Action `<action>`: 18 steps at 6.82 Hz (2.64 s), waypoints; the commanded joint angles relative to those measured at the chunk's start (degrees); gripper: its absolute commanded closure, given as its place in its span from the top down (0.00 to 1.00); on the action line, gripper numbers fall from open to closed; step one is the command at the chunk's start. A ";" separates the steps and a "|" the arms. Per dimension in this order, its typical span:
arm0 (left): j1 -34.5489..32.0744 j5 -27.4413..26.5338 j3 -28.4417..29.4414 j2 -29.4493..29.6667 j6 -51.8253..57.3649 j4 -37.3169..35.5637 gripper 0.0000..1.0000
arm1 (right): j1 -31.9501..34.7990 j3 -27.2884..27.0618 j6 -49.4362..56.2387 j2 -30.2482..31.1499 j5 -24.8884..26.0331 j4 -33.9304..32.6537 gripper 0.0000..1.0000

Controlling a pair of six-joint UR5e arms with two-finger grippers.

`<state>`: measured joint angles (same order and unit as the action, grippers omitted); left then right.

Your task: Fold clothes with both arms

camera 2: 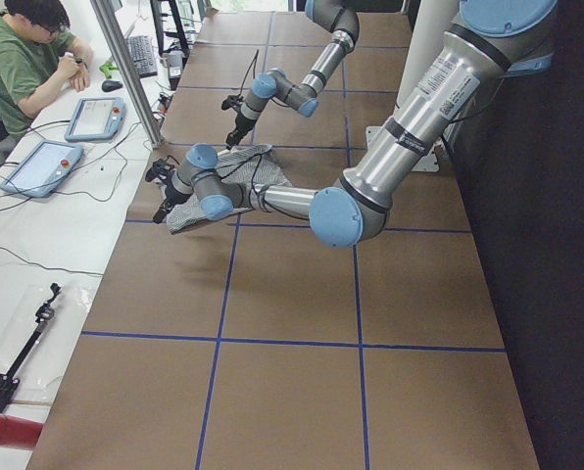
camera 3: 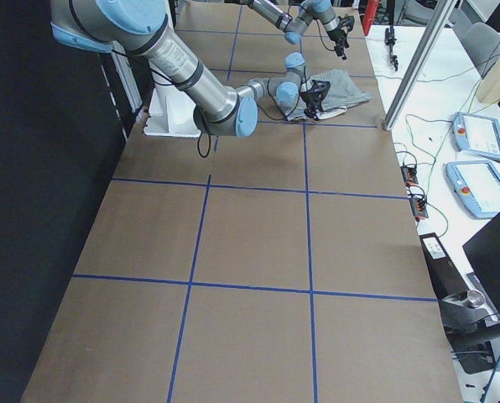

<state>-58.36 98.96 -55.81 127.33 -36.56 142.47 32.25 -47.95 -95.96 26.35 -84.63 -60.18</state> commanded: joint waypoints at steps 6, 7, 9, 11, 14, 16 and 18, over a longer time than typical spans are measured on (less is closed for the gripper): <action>0.00 0.00 -0.09 -0.06 -0.09 0.00 1.00 | -1.58 0.58 -4.40 -0.15 2.63 0.42 0.20; 0.00 0.00 -0.09 -0.06 -0.09 0.00 1.00 | -1.49 0.58 -4.59 -0.15 2.54 0.33 0.00; 0.00 0.00 -1.57 -0.93 -0.17 0.00 1.00 | -0.79 -0.73 -3.89 -0.07 2.10 0.07 0.00; 0.09 0.00 -2.99 -1.55 -0.44 0.00 1.00 | -0.61 -11.83 -3.01 7.35 1.75 -0.54 0.00; 0.26 0.00 -4.57 -2.52 -0.44 0.00 1.00 | -4.28 -38.53 -3.18 29.82 3.23 -3.36 0.00; 0.44 0.00 -5.01 -2.52 -0.44 0.00 1.00 | -9.73 -48.43 -3.53 39.45 8.93 -3.36 0.00; 0.61 0.00 -5.28 -2.96 -0.53 0.09 1.00 | -11.07 -48.64 -3.36 39.92 9.92 -3.36 0.00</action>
<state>-57.85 98.96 -60.96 124.65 -37.02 142.50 22.13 -95.89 -99.42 65.44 -75.39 -63.54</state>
